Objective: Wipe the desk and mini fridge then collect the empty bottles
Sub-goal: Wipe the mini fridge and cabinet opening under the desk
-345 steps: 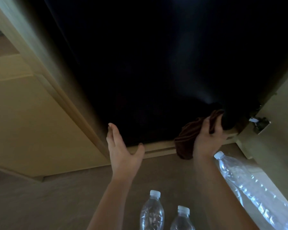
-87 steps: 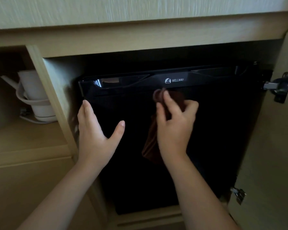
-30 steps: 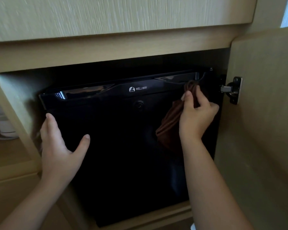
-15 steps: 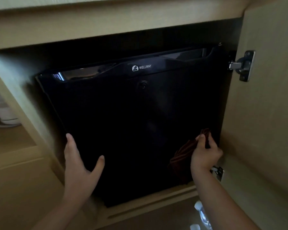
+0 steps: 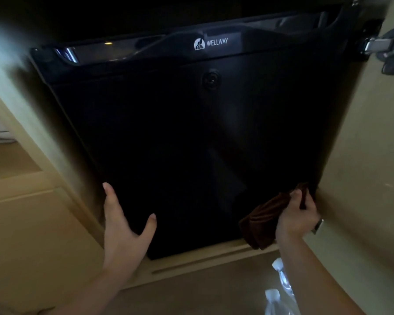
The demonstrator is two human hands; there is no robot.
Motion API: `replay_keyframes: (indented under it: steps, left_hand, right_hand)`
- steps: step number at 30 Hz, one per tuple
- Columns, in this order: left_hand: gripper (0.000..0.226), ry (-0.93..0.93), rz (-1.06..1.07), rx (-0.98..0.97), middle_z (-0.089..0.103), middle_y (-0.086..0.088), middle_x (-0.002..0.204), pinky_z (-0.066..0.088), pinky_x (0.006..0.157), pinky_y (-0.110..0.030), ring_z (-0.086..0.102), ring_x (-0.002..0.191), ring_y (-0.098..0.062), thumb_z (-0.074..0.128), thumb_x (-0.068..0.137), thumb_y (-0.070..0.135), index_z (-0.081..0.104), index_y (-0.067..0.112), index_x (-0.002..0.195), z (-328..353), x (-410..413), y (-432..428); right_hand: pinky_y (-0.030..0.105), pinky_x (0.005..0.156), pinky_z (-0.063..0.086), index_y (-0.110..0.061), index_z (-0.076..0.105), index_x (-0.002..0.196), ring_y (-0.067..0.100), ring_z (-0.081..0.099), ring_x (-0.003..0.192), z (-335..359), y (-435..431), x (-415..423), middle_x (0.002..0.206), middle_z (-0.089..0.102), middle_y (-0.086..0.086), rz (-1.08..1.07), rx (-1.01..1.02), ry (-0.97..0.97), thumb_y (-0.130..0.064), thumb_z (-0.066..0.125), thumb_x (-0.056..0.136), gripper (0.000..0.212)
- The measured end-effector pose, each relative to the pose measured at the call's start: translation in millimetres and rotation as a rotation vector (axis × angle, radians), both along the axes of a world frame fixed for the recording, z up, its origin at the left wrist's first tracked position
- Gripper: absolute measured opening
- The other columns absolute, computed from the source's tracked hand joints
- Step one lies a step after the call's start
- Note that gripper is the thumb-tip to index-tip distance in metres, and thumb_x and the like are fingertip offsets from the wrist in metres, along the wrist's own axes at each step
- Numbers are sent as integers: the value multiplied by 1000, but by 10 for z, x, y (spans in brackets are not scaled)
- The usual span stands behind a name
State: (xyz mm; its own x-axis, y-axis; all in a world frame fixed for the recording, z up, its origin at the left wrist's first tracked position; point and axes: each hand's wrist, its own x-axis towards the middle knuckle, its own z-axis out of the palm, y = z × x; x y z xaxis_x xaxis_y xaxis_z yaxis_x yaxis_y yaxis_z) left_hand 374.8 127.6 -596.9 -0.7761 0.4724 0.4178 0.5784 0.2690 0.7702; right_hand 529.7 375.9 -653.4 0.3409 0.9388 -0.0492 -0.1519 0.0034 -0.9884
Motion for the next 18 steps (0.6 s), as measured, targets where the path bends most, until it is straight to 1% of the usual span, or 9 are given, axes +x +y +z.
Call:
replay_keyframes:
  steps: [2, 4, 6, 8, 10, 11, 13, 16, 18]
  left_hand:
    - [99, 11, -7, -3, 11, 8, 153, 27, 110, -48, 21, 139, -19, 58, 68, 45, -19, 59, 129, 4, -16, -14]
    - [97, 18, -32, -5, 13, 6, 153, 28, 110, -48, 23, 139, -18, 57, 70, 48, -18, 61, 130, -11, -38, -34]
    - [91, -16, -81, 43, 19, 4, 152, 27, 111, -47, 25, 138, -15, 60, 78, 50, -13, 63, 131, -30, -58, -60]
    - [87, -52, -120, 81, 22, 6, 152, 25, 112, -44, 26, 137, -8, 58, 75, 52, -8, 66, 130, -19, -58, -80]
    - [85, -70, -143, 82, 21, 8, 152, 24, 112, -39, 24, 137, -5, 52, 69, 56, -7, 69, 128, 8, -52, -88]
    - [84, -79, -147, 80, 20, 9, 152, 24, 112, -37, 24, 136, -4, 51, 68, 57, -8, 70, 127, 17, -52, -93]
    - [84, -80, -145, 65, 19, 14, 151, 24, 111, -36, 24, 136, -3, 50, 68, 59, -10, 70, 126, 27, -59, -105]
    - [84, -44, -134, 38, 11, 30, 146, 24, 112, -36, 17, 137, 0, 55, 81, 53, -14, 66, 128, 33, -55, -119]
    - [86, -45, -132, 29, 9, 34, 143, 23, 113, -38, 16, 137, 0, 53, 79, 47, -15, 63, 129, 34, -44, -125]
  right_hand:
    - [8, 77, 40, -5, 60, 119, 22, 54, 91, -3, 41, 12, 117, 56, 20, 17, 4, -16, -25, 52, 92, 34]
    - [9, 85, 40, -2, 59, 119, 18, 51, 90, 162, 54, -29, 115, 53, 21, -19, 66, -3, -23, 53, 92, 34]
    - [-1, 79, 35, -5, 57, 121, 15, 49, 93, 444, 11, -108, 110, 43, 14, -66, 160, 32, -20, 54, 92, 34]
    - [-6, 75, 32, -7, 57, 122, 11, 48, 94, 759, -129, -237, 108, 35, 7, -72, 296, 49, -20, 55, 91, 34]
    - [3, 83, 35, -7, 60, 118, 17, 49, 92, 1000, -345, -400, 104, 37, 10, -60, 492, -26, -20, 58, 88, 33]
    - [13, 88, 38, -7, 62, 116, 24, 51, 91, 1063, -465, -499, 101, 41, 14, -45, 587, -99, -20, 59, 87, 32]
    - [31, 87, 39, -10, 64, 114, 33, 50, 89, 1085, -731, -720, 98, 50, 22, -5, 742, -246, -21, 61, 85, 31]
    - [35, 79, 40, -17, 65, 114, 32, 47, 84, 1049, -1107, -923, 98, 54, 23, 99, 919, -419, -24, 61, 87, 28]
    - [32, 76, 42, -18, 66, 113, 31, 49, 84, 1008, -1159, -913, 100, 56, 21, 159, 1018, -504, -26, 60, 88, 27]
